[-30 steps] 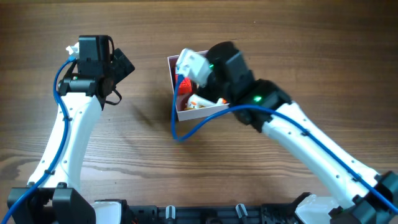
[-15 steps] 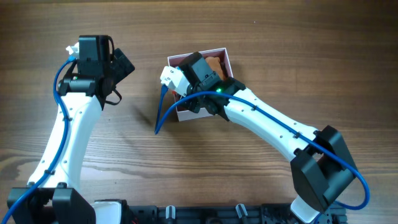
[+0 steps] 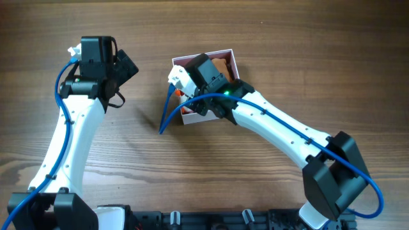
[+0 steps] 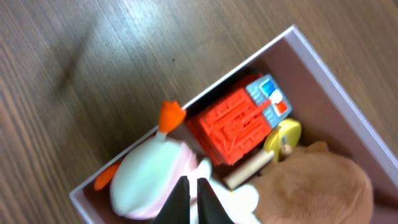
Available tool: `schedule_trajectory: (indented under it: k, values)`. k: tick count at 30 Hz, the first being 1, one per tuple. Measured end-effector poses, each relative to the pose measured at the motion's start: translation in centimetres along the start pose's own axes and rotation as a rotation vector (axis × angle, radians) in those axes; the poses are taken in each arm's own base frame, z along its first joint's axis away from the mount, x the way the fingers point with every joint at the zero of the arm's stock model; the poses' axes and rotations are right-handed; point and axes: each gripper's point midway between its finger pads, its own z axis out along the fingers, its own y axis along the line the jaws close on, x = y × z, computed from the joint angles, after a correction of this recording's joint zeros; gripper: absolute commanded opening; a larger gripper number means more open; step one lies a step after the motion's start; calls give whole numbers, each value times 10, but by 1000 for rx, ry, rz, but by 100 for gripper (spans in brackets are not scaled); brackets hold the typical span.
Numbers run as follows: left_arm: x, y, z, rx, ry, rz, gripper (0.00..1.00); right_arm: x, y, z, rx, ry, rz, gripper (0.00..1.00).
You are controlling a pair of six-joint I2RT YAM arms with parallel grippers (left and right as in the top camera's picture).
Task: Pack container
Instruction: 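Carry the pig figure left over the box and lower it inside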
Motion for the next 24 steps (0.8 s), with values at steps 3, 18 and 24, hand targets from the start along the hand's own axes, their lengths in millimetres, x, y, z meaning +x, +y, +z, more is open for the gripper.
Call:
schedule_trajectory:
  k: [3,18,24]
  values:
    - [0,0,0,0,0,0,100,11,4,-1,-16,46,27,4]
    - [0,0,0,0,0,0,100,23,9,16,-6,34,113,4]
    - [0,0,0,0,0,0,100,30,11,29,-14,57,115,4]
